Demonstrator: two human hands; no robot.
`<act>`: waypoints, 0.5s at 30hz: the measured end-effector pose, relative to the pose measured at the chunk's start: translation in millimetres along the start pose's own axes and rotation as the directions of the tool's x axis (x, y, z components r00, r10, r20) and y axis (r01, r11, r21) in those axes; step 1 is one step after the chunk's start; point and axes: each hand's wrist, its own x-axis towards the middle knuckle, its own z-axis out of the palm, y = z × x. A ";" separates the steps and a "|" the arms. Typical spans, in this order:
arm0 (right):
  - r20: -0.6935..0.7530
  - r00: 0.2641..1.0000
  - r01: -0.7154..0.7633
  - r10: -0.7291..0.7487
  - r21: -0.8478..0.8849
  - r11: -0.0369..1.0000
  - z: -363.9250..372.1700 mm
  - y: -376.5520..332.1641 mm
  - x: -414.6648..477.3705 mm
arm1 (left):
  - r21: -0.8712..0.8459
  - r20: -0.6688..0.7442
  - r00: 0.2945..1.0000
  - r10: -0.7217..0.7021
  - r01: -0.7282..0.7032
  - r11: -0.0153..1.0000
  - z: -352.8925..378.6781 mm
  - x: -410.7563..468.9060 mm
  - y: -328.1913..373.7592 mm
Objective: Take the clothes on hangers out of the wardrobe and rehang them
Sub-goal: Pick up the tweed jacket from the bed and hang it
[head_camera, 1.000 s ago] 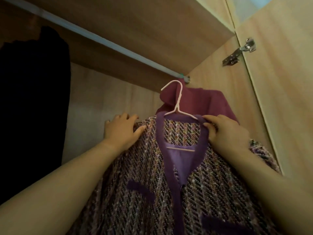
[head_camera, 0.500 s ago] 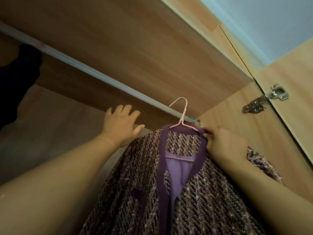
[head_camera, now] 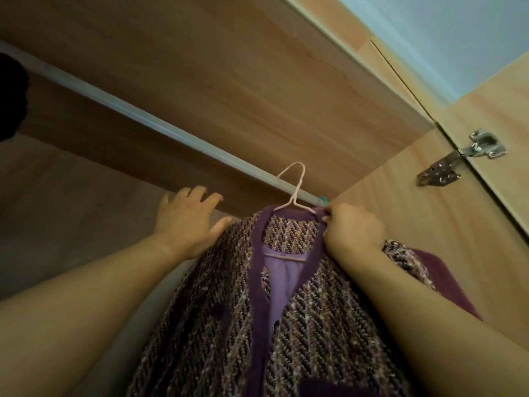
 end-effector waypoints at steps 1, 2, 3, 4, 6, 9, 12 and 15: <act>0.002 1.000 0.005 -0.005 -0.010 1.000 -1.2 -3.5 3.7 | -0.022 -0.003 1.000 -0.004 0.004 1.000 0.2 -3.5 1.4; 0.006 1.000 0.018 -0.017 -0.015 1.000 -1.4 -7.8 4.9 | -0.040 -0.007 1.000 0.000 0.000 0.999 0.5 -7.9 2.5; 0.015 0.999 0.035 -0.035 -0.012 0.999 -1.0 -12.9 2.9 | -0.051 -0.009 1.000 0.007 -0.008 0.999 0.1 -13.1 3.6; 0.028 0.998 0.055 -0.055 -0.001 0.998 1.3 -18.1 -1.3 | -0.060 -0.008 1.000 0.014 -0.015 0.998 0.4 -18.5 3.6; 0.047 0.996 0.074 -0.075 0.023 0.997 6.9 -25.9 -12.4 | -0.075 0.008 1.000 0.017 -0.016 0.997 1.3 -29.8 1.9; 0.030 0.999 0.034 -0.035 0.052 0.998 8.7 -30.9 -17.8 | -0.101 0.052 0.999 0.014 -0.009 0.995 3.0 -42.7 -4.7; 0.069 0.997 0.018 -0.022 0.059 0.998 5.7 -36.6 -15.9 | -0.099 0.082 0.997 0.014 -0.006 0.995 2.9 -47.6 -10.6; 0.136 0.990 0.028 -0.045 0.126 0.992 -0.2 -37.1 -9.5 | -0.143 0.105 0.994 -0.013 0.028 0.989 2.5 -49.4 -11.1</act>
